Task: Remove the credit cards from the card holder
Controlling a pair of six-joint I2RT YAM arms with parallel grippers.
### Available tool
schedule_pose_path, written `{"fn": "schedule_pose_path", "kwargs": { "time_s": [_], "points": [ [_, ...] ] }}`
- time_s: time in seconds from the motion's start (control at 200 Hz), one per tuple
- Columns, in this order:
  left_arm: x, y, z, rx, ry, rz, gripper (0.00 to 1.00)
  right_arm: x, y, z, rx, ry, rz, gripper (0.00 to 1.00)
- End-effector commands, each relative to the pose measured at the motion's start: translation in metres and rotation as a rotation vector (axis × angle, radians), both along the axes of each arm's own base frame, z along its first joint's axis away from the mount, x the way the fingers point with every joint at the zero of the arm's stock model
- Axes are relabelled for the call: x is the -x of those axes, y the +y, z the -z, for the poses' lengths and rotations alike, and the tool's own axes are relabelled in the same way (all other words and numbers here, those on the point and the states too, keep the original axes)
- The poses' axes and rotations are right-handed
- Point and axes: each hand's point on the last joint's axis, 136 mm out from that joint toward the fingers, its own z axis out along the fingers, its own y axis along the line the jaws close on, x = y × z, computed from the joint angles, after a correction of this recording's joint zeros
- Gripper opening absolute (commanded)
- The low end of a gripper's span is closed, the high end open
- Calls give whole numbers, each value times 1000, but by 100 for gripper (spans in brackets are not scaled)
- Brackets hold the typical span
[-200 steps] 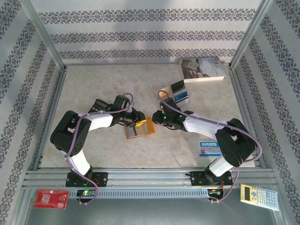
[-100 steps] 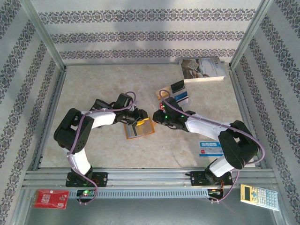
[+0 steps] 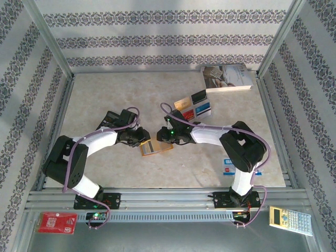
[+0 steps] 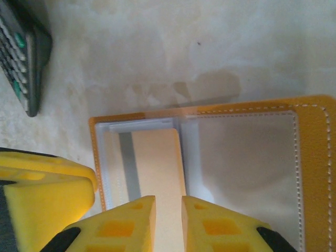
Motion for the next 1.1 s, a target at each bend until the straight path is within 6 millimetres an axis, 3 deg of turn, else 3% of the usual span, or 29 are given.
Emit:
{"fn": "schedule_pose_path", "kwargs": {
  "time_s": [0.0,0.355,0.724,1.099],
  "points": [
    [-1,5,5,-47,14,16,20,-9,10,-5,-59,0,-7,21],
    [-2,-3,22,-20,50,42,14,-8,2,20,-32,41,3,19],
    [17,20,52,-163,143,47,8,-9,-12,24,-43,35,56,17],
    [22,30,59,-220,159,54,6,0,-10,37,-44,85,26,16]
  ]
}}
